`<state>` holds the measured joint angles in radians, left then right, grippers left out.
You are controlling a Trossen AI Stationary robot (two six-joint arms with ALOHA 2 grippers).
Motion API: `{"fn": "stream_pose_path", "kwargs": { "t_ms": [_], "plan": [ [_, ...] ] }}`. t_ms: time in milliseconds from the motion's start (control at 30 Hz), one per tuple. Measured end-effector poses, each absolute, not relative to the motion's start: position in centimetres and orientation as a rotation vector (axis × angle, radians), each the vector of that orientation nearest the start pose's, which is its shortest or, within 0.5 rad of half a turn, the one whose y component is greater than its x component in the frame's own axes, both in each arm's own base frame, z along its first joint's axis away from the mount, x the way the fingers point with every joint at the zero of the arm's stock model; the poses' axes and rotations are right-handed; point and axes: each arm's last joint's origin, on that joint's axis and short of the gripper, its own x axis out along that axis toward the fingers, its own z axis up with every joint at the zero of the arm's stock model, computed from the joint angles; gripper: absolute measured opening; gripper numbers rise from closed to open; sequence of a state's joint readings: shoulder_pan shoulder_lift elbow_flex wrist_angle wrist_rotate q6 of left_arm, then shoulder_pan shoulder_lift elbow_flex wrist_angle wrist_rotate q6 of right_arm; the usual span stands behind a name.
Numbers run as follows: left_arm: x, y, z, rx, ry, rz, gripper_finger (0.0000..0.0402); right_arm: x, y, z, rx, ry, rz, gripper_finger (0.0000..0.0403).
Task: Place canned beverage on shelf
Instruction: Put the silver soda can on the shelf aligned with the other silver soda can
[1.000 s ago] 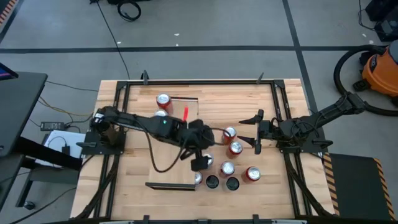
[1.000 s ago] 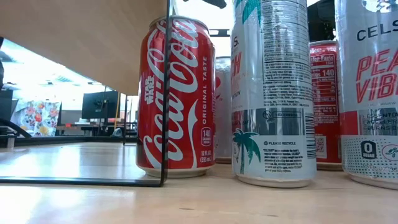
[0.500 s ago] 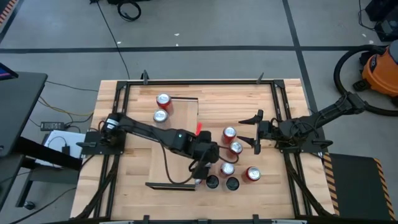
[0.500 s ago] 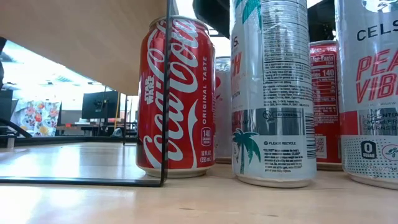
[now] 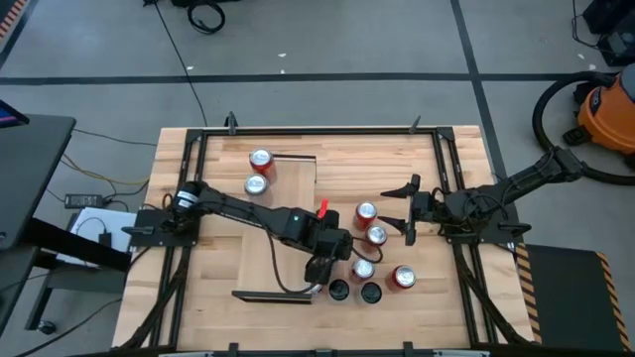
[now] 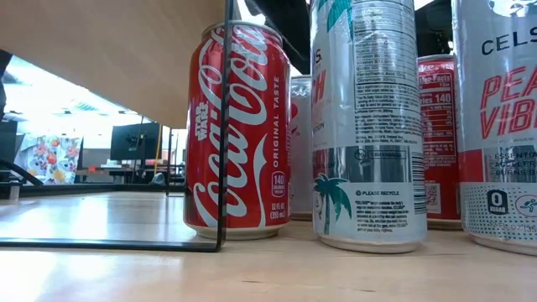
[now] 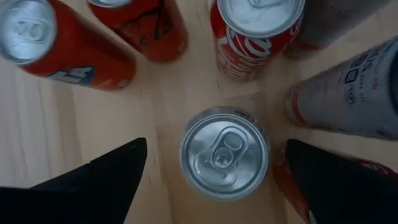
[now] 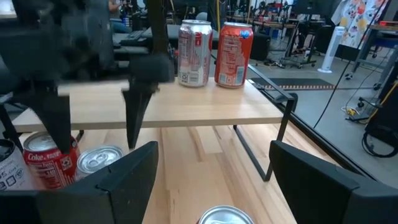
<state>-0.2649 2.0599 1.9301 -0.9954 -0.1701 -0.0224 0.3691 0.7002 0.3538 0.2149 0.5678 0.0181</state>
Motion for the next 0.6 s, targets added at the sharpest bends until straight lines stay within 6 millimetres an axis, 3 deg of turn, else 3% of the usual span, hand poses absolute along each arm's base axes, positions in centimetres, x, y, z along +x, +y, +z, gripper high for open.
{"fn": "stream_pose_path", "kwargs": {
  "t_ms": [233,600],
  "plan": [
    [42.5,-10.9,26.2,0.270,1.167,-0.090,0.0396,15.5,4.3,23.5,-0.043,0.115,-0.206,0.0318],
    [42.7,-9.6,26.1,0.258,1.188,-0.144,0.0391,15.5,4.3,23.5,-0.044,0.115,-0.207,0.0318]
  ]
}}
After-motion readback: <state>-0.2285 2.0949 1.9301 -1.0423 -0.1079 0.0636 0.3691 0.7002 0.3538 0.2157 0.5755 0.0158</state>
